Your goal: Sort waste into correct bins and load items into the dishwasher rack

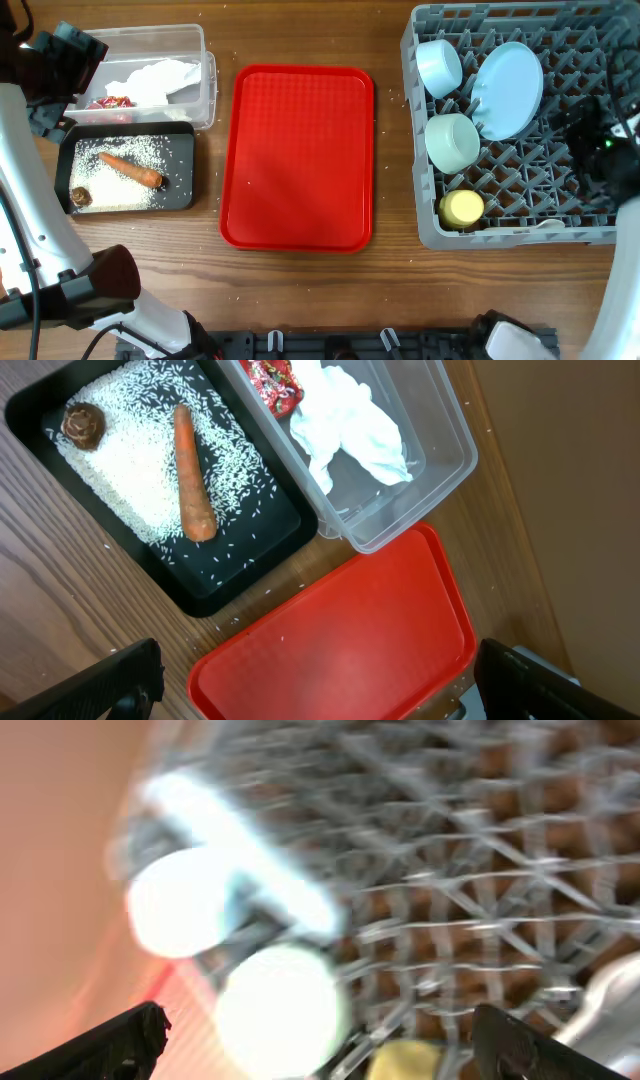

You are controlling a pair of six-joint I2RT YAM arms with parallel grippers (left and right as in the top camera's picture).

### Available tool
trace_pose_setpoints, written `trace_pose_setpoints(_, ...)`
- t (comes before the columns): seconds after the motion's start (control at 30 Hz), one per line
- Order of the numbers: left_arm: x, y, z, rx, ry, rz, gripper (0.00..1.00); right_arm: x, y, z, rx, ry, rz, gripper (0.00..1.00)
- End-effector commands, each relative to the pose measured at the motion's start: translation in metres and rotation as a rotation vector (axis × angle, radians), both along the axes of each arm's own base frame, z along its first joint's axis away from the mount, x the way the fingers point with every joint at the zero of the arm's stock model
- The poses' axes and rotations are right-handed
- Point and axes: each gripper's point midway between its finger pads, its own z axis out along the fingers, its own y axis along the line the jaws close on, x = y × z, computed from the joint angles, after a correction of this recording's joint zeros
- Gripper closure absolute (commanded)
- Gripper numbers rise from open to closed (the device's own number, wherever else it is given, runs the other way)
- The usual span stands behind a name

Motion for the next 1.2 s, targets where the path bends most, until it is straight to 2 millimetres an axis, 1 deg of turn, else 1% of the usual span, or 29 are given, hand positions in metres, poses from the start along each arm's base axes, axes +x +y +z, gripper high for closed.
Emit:
trace_pose_setpoints(0.0, 0.000, 0.003, 0.000, 0.002, 0.003, 0.023, 0.00, -0.015, 0.057, 0.048, -0.018, -0.176, 0.291, 0.00)
trace_pose_setpoints(0.07, 0.000, 0.003, 0.000, 0.002, 0.003, 0.023, 0.00, -0.036, 0.077, 0.060, -0.082, -0.204, 0.381, 0.00)
trace_pose_setpoints(0.17, 0.000, 0.003, 0.000, 0.002, 0.003, 0.023, 0.00, -0.072, 0.113, 0.075, -0.195, -0.268, 0.580, 0.00)
trace_pose_setpoints(0.2, 0.000, 0.003, 0.000, 0.002, 0.003, 0.023, 0.00, -0.081, 0.120, 0.077, -0.216, -0.278, 0.620, 0.00)
trace_pose_setpoints(0.27, 0.000, 0.003, 0.000, 0.002, 0.003, 0.023, 0.00, -0.106, 0.135, 0.079, -0.251, -0.292, 0.691, 0.00)
trace_pose_setpoints(0.33, 0.000, 0.003, 0.000, 0.002, 0.003, 0.023, 0.00, -0.127, 0.142, 0.077, -0.254, -0.287, 0.709, 0.00)
trace_pose_setpoints(0.37, 0.000, 0.003, 0.000, 0.002, 0.003, 0.023, 0.00, -0.136, 0.143, 0.075, -0.255, -0.275, 0.702, 0.00)
trace_pose_setpoints(0.43, 0.000, 0.003, 0.000, 0.002, 0.003, 0.023, 0.00, -0.150, 0.139, 0.067, -0.267, -0.229, 0.676, 0.00)
trace_pose_setpoints(0.5, 0.000, 0.003, 0.000, 0.002, 0.003, 0.023, 0.00, -0.159, 0.135, 0.059, -0.278, -0.179, 0.655, 0.00)
trace_pose_setpoints(0.53, 0.000, 0.003, 0.000, 0.002, 0.003, 0.023, 0.00, -0.167, 0.136, 0.052, -0.257, -0.140, 0.657, 0.00)
trace_pose_setpoints(1.17, 0.000, 0.003, 0.000, 0.002, 0.003, 0.023, 0.00, -0.169, 0.136, 0.050, -0.250, -0.131, 0.658, 0.00)
